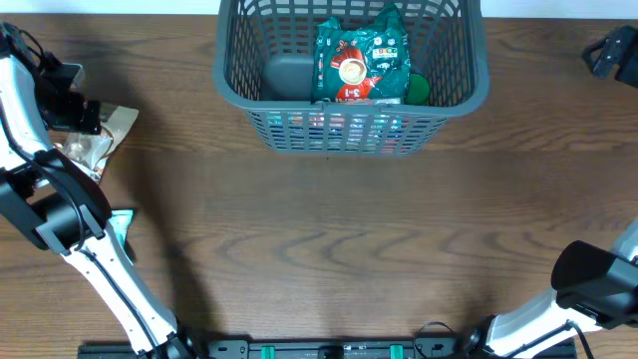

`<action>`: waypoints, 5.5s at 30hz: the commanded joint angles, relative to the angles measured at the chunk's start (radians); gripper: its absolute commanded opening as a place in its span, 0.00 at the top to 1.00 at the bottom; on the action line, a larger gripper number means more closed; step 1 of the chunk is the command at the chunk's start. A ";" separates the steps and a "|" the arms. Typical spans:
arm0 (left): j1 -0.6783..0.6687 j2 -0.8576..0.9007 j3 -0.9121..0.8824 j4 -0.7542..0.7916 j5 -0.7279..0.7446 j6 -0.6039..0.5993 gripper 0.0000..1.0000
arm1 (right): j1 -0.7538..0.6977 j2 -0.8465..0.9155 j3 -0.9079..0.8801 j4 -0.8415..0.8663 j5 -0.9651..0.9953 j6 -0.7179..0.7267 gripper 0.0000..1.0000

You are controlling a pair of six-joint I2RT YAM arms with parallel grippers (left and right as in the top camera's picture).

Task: Pack container
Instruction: 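Release the tissues and move the left gripper to the PanTree bag, then grasp the brown PanTree bag with the left gripper, then carry the PanTree bag over the basket and drop it in, then move the left gripper down to the mint-green packet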

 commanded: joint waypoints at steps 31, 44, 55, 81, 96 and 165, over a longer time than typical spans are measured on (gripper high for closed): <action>0.029 0.047 -0.327 0.243 0.080 0.103 0.01 | -0.005 0.008 -0.002 0.004 0.042 0.091 0.01; 0.027 0.047 -0.336 0.245 0.081 0.088 0.51 | -0.005 0.008 -0.002 -0.001 0.043 0.098 0.01; -0.021 -0.052 -0.297 0.245 0.081 -0.117 0.94 | -0.005 0.008 -0.002 -0.002 0.054 0.098 0.01; -0.726 -0.707 -0.156 0.512 0.212 0.165 0.94 | 0.045 0.008 -0.002 -0.032 0.049 0.085 0.01; -0.875 -0.373 -0.156 0.586 0.211 0.300 0.94 | 0.048 0.008 -0.002 -0.102 0.050 0.024 0.01; -0.188 -1.407 -1.342 0.214 -0.084 -0.568 0.02 | 0.048 0.008 -0.002 -0.117 0.050 0.003 0.01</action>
